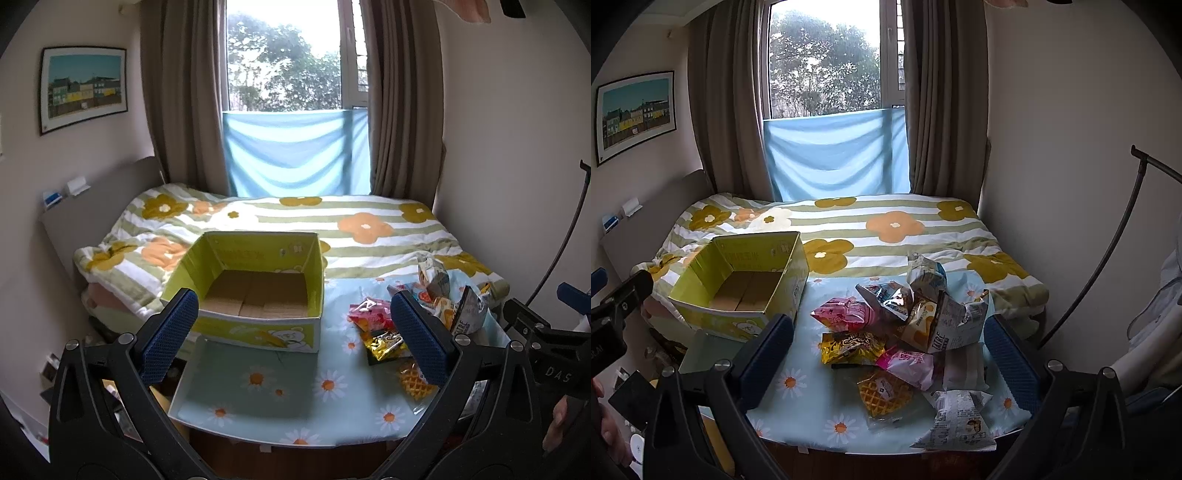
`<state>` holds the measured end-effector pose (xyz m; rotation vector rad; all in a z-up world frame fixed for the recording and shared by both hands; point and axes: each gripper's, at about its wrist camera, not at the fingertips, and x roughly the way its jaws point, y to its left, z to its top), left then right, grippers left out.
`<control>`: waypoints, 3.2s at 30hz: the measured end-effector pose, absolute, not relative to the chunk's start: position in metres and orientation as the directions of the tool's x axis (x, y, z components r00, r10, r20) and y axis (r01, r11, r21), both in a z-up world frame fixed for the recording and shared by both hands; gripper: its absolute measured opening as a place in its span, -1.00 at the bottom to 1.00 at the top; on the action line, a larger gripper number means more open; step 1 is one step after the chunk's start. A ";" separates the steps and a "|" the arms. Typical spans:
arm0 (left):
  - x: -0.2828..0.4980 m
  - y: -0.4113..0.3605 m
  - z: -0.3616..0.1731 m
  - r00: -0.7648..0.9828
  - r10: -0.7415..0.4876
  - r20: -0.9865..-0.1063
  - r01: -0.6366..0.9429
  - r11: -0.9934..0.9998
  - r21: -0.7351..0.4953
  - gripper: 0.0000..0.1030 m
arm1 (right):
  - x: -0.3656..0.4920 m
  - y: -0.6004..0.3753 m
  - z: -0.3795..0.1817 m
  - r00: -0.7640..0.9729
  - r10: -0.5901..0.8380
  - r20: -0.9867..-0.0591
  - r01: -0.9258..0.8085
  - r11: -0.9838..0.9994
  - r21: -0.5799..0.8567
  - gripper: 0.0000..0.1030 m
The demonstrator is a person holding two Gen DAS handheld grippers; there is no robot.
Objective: Organize snacks
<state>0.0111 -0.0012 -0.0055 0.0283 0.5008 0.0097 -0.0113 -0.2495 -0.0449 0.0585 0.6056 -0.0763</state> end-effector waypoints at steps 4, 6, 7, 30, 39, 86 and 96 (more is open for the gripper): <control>0.012 -0.003 -0.006 0.877 0.018 -0.481 -0.003 0.999 0.031 1.00 | -0.010 -0.247 -0.049 0.816 -0.052 -0.575 0.087 0.996 0.033 0.99; 0.013 -0.003 -0.006 0.876 0.018 -0.482 -0.003 0.999 0.033 1.00 | -0.010 -0.248 -0.049 0.815 -0.052 -0.577 0.087 0.996 0.034 0.99; 0.013 -0.003 -0.006 0.876 0.018 -0.482 -0.003 0.999 0.033 1.00 | -0.010 -0.248 -0.050 0.815 -0.052 -0.577 0.087 0.996 0.033 0.99; 0.016 -0.001 -0.010 0.873 0.012 -0.487 0.006 0.999 0.035 1.00 | -0.007 -0.246 -0.055 0.806 -0.043 -0.590 0.086 0.995 0.045 0.99; 0.017 -0.002 -0.012 0.872 0.009 -0.490 0.008 0.999 0.032 1.00 | -0.006 -0.245 -0.056 0.805 -0.046 -0.591 0.087 0.995 0.042 0.99; 0.073 -0.051 -0.105 0.620 -0.251 -0.743 0.270 0.958 -0.098 1.00 | -0.027 -0.326 -0.125 0.650 -0.126 -0.749 0.230 0.973 0.036 0.99; 0.097 -0.121 -0.186 0.436 -0.257 -0.862 0.256 0.954 -0.155 1.00 | -0.004 -0.366 -0.196 0.522 -0.017 -0.852 0.180 0.980 0.091 0.99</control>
